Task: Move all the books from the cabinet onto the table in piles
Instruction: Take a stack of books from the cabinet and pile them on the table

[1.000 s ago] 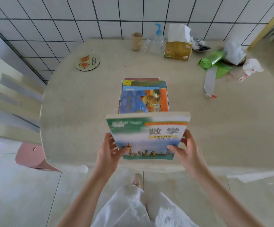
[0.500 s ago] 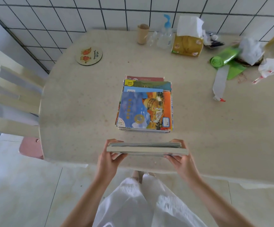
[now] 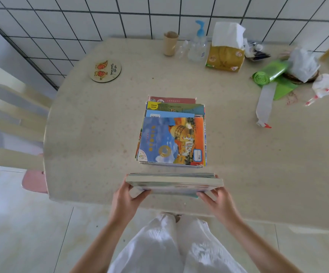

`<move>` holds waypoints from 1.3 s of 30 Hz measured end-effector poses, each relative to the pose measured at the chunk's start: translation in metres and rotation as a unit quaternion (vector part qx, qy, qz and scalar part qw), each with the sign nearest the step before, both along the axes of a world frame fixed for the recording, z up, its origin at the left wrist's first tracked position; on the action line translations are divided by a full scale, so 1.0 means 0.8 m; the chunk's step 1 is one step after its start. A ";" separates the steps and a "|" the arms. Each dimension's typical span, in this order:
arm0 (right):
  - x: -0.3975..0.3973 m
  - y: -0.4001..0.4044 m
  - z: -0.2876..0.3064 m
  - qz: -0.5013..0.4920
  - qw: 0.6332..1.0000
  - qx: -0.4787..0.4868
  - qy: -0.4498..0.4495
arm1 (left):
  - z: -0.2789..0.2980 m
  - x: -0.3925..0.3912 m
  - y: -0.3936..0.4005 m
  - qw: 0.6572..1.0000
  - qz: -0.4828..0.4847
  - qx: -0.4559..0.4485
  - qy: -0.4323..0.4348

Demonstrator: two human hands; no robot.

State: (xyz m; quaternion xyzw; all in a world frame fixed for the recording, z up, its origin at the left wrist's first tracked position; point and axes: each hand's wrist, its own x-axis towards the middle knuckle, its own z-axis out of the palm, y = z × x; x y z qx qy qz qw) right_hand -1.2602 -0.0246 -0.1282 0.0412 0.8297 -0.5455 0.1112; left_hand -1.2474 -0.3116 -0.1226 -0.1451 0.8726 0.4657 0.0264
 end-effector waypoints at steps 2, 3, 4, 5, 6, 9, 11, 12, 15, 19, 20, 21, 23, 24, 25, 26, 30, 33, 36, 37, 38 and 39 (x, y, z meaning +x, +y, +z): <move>-0.002 0.000 0.000 0.010 1.000 0.011 0.002 | 0.000 -0.001 0.000 1.000 0.006 -0.013 0.004; -0.003 0.000 0.001 0.013 1.000 0.011 -0.006 | 0.000 -0.003 -0.001 1.000 0.000 -0.021 0.003; -0.004 -0.001 0.003 0.014 1.000 0.006 -0.016 | 0.000 -0.004 -0.002 1.000 -0.009 -0.028 0.002; -0.005 -0.001 0.004 0.014 1.000 0.003 -0.024 | 0.001 -0.005 -0.004 0.999 -0.016 -0.031 -0.001; -0.004 -0.002 0.006 0.015 1.000 -0.001 -0.027 | 0.004 -0.004 -0.005 0.999 -0.022 -0.028 -0.001; -0.003 -0.002 0.016 0.019 0.999 -0.017 -0.039 | 0.014 -0.003 -0.011 0.999 -0.034 -0.022 0.005; -0.007 -0.002 0.031 0.018 0.998 -0.027 -0.046 | 0.026 -0.005 -0.012 1.000 -0.022 -0.017 -0.006; -0.011 -0.002 0.040 0.020 0.998 -0.031 -0.043 | 0.033 -0.009 -0.013 1.000 -0.018 -0.005 -0.014; -0.027 -0.002 0.071 0.034 0.997 -0.055 -0.035 | 0.059 -0.027 -0.015 0.998 -0.036 0.044 -0.021; -0.051 -0.003 0.107 0.034 0.996 -0.076 -0.039 | 0.087 -0.057 -0.018 0.995 -0.041 0.091 -0.004; -0.058 -0.003 0.116 0.030 0.996 -0.077 -0.037 | 0.096 -0.065 -0.018 0.995 -0.038 0.097 -0.004; -0.065 -0.003 0.126 0.026 0.996 -0.079 -0.036 | 0.105 -0.073 -0.017 0.994 -0.031 0.104 -0.008; -0.081 -0.004 0.143 0.025 0.995 -0.082 -0.043 | 0.119 -0.088 -0.016 0.991 -0.010 0.130 -0.017; -0.090 -0.004 0.150 0.025 0.995 -0.082 -0.056 | 0.126 -0.096 -0.014 0.990 0.000 0.139 -0.028; -0.098 -0.004 0.156 0.018 0.993 -0.083 -0.077 | 0.131 -0.105 -0.013 0.988 0.007 0.150 -0.038; -0.107 -0.006 0.161 0.006 0.991 -0.090 -0.104 | 0.135 -0.114 -0.013 0.984 0.014 0.168 -0.049; -0.142 -0.016 0.165 -0.051 0.974 -0.093 -0.198 | 0.140 -0.152 -0.008 0.973 0.037 0.205 -0.095; -0.160 -0.023 0.154 -0.078 0.961 -0.092 -0.248 | 0.136 -0.172 0.001 0.972 0.041 0.196 -0.124; -0.169 -0.028 0.144 -0.093 0.955 -0.089 -0.269 | 0.132 -0.182 0.008 0.974 0.039 0.178 -0.139; -0.171 -0.029 0.142 -0.096 0.954 -0.087 -0.271 | 0.130 -0.184 0.009 0.974 0.038 0.172 -0.141; -0.173 -0.030 0.141 -0.101 0.953 -0.087 -0.273 | 0.130 -0.185 0.011 0.975 0.036 0.166 -0.144; -0.174 -0.030 0.140 -0.104 0.952 -0.086 -0.275 | 0.130 -0.185 0.012 0.976 0.034 0.162 -0.144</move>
